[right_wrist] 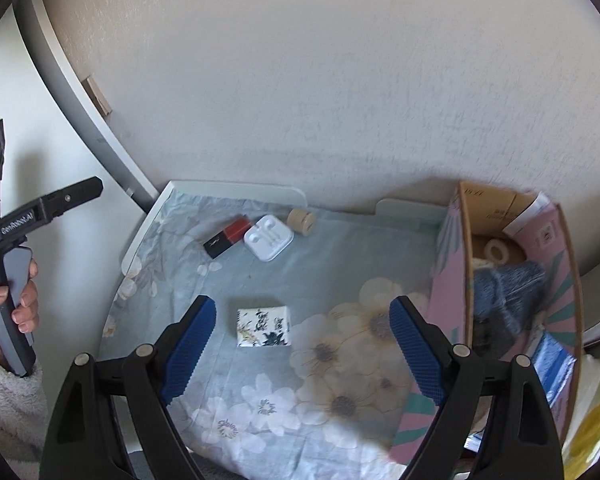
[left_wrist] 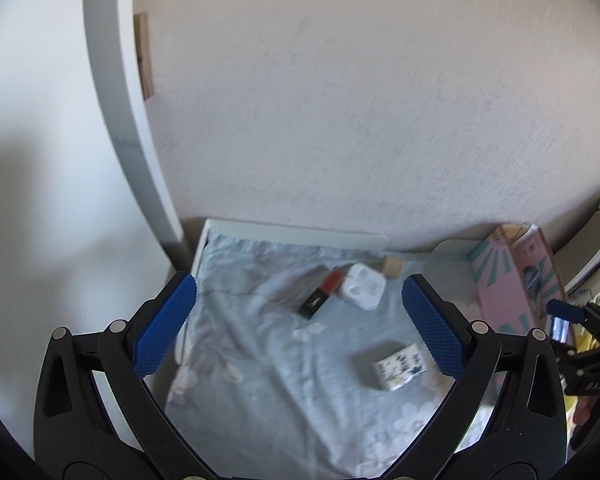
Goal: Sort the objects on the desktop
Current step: 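Move both open tools back over the tray, then grasp the red-black lipstick with the left tool while the right tool grasps the tissue pack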
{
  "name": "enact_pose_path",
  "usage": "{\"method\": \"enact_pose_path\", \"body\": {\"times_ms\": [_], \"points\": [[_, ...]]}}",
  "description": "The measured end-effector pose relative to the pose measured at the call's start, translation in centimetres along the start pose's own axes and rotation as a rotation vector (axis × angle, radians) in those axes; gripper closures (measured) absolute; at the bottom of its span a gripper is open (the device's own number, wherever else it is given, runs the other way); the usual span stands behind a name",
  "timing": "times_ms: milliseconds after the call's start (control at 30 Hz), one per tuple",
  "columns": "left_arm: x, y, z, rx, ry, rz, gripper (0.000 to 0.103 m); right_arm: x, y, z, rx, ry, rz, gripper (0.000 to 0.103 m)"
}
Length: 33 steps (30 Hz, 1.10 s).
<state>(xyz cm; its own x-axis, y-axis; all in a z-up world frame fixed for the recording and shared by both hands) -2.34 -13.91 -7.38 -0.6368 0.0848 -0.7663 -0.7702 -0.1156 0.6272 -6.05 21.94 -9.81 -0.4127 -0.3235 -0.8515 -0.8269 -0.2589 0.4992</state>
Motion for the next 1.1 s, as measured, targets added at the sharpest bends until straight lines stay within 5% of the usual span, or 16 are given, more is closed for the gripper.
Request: {"method": "enact_pose_path", "body": {"times_ms": [300,567,867,1000,1067,1100], "points": [[6.8,-2.1,-0.3,0.103,-0.030,-0.104,0.003,6.3,-2.6,-2.6,-0.059,0.015,-0.096,0.017],[16.0,-4.4,1.6,0.228,-0.089,-0.164,0.015,14.0,-4.6,-5.9,-0.152,-0.118,-0.129,0.017],[20.5,-5.2,2.2,0.277,-0.110,-0.220,0.038,17.2,-4.7,-5.4,-0.141,-0.168,-0.159,0.017],[20.6,-5.5,2.6,0.310,-0.115,-0.218,0.066,17.3,-4.7,-4.9,-0.125,-0.153,-0.167,0.018],[20.6,-5.6,3.0,0.343,-0.111,-0.215,0.074,17.1,-4.5,-4.7,-0.111,-0.141,-0.168,0.025],[20.5,-5.8,3.3,0.369,-0.098,-0.211,0.075,16.9,-4.4,-4.7,-0.114,-0.138,-0.166,0.036]]}}
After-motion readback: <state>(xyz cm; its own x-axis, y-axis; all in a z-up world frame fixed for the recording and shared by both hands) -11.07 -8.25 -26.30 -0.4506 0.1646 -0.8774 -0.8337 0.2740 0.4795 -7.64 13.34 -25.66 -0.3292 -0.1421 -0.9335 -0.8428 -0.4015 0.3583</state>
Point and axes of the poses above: each gripper's, at about its wrist camera, not at the fingertips, and x roughly the way its jaws point, z to its right, y to its top, the point moved 1 cm from there along x, roughly the way its jaws point, and after that the axes turned 1 degree about -z, right-handed, at the moved point
